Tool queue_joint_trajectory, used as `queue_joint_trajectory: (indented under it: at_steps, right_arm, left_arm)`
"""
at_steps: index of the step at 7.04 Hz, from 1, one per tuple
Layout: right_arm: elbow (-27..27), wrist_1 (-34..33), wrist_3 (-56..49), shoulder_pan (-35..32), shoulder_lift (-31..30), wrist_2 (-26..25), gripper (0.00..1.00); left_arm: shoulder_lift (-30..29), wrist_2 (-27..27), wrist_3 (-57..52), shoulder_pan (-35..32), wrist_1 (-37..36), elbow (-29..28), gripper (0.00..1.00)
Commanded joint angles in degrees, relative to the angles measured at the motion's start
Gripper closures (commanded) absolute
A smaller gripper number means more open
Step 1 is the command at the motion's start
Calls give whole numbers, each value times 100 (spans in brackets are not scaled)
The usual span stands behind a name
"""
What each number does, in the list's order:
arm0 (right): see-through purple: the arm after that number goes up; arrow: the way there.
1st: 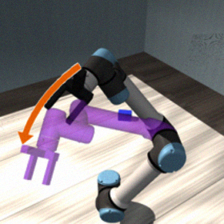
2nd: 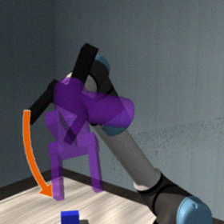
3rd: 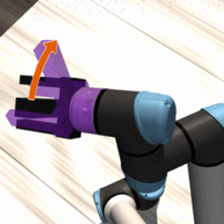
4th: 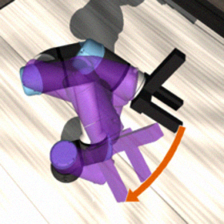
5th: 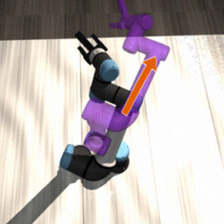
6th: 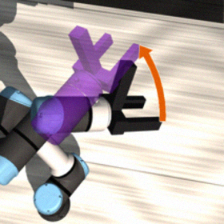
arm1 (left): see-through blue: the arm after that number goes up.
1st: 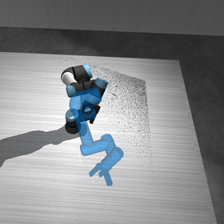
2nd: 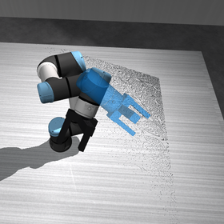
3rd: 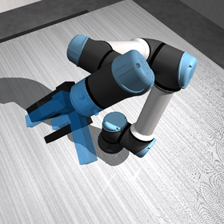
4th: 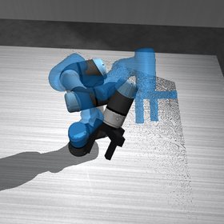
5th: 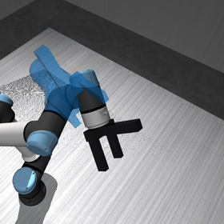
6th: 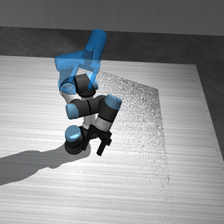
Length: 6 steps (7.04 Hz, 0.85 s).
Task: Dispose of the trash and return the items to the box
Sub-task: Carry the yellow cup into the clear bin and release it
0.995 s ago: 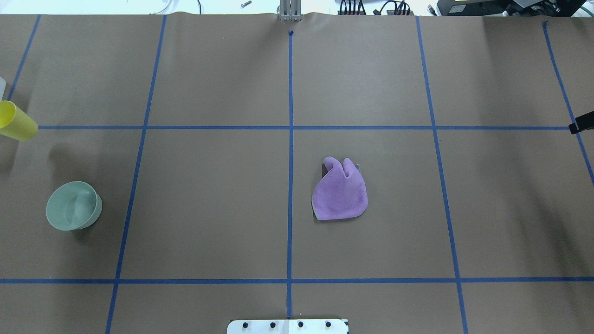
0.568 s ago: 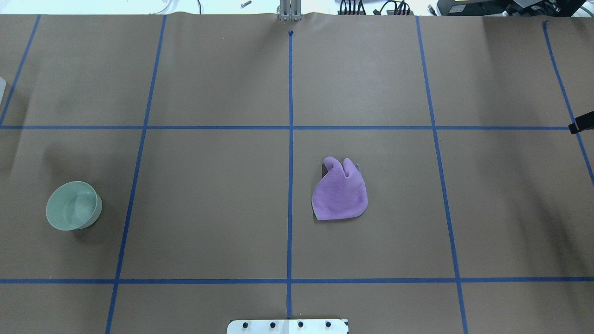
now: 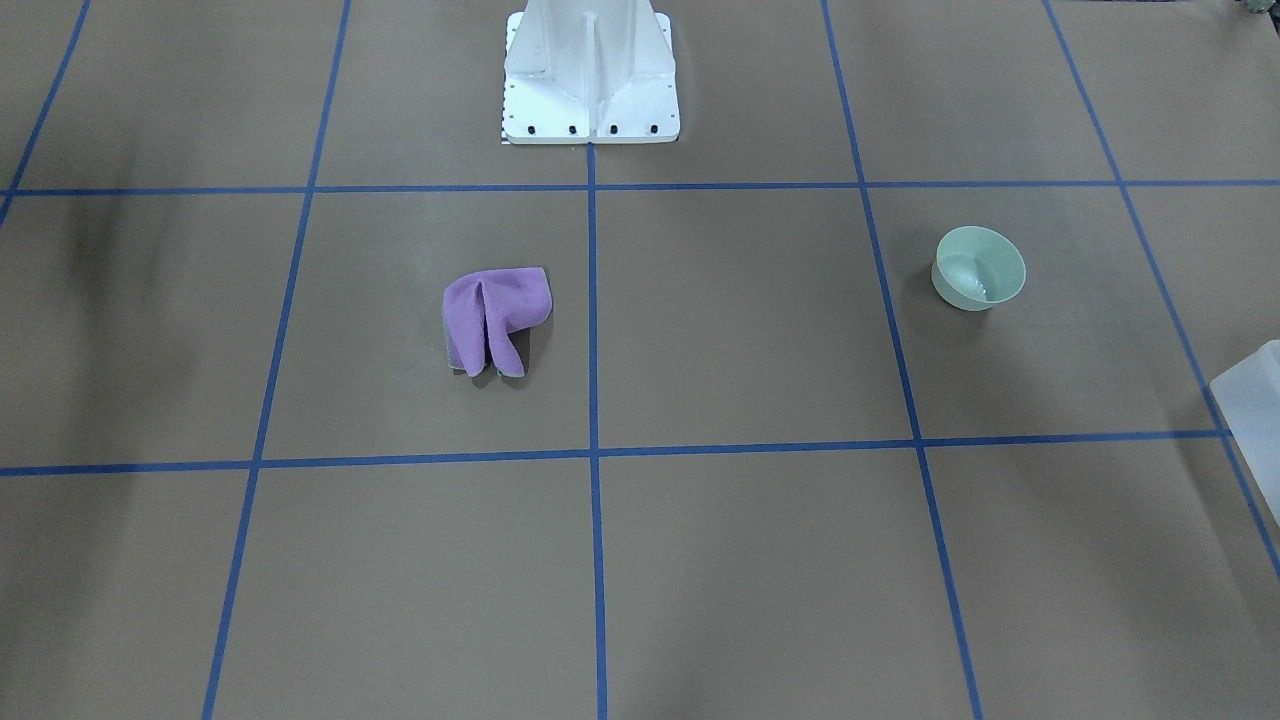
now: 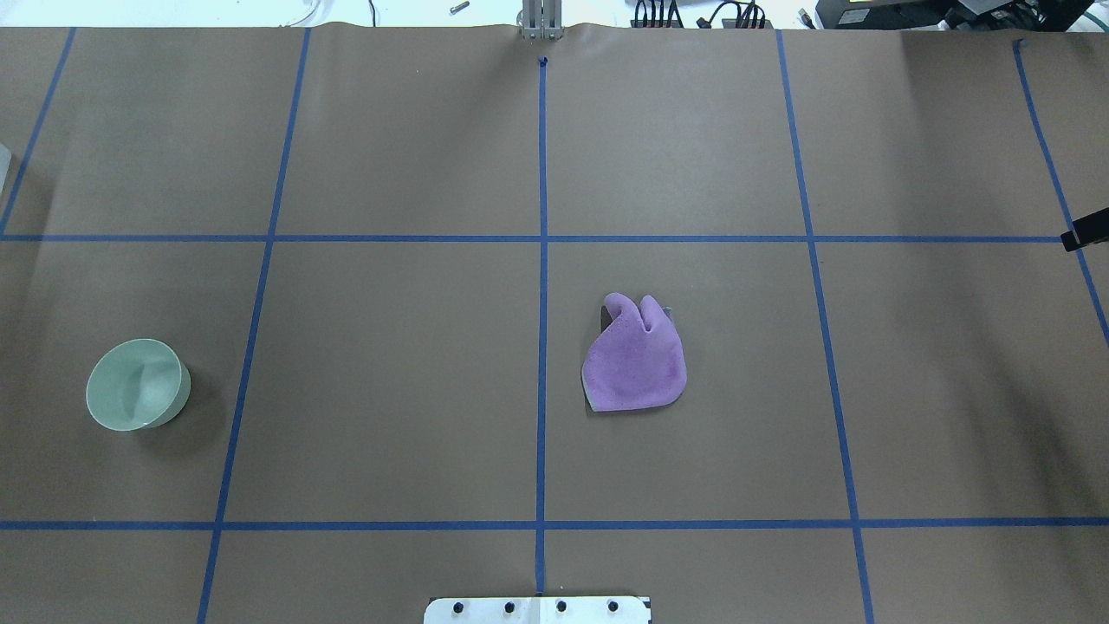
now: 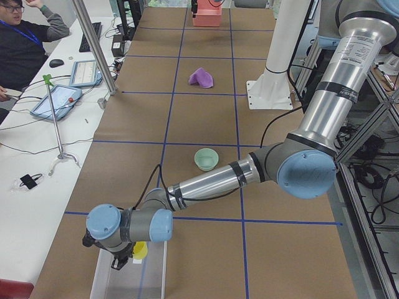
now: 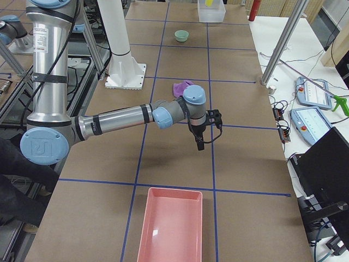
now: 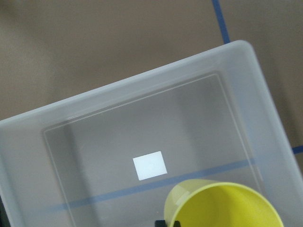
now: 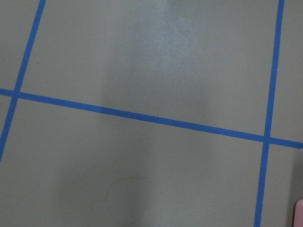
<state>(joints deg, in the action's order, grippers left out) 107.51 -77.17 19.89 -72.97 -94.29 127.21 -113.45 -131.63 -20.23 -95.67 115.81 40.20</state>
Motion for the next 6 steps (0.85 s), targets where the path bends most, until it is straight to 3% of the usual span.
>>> queue_joint_trajectory:
  at_steps: [1,2,3,4,5,6]
  right_arm:
    - [-2,0,-2,2,7,-3,0]
    - [-2,0,-2,2,16,-3,0]
    - [-2,0,-2,2,25,-3,0]
    - [-11,0,-2,2,25,-3,0]
    - [-11,0,-2,2,25,-3,0]
    - [-11,0,-2,2,33,-3,0]
  left_arm:
    - [-195,469,45,66,969,-1162,100]
    - [-203,489,54,75,1118,-1320,100]
    - [-203,498,63,84,1119,-1331,91]
    - [-212,498,63,92,1128,-1331,54]
    - [-221,498,63,110,1137,-1331,41]
    - [-204,498,45,136,1302,-1322,0]
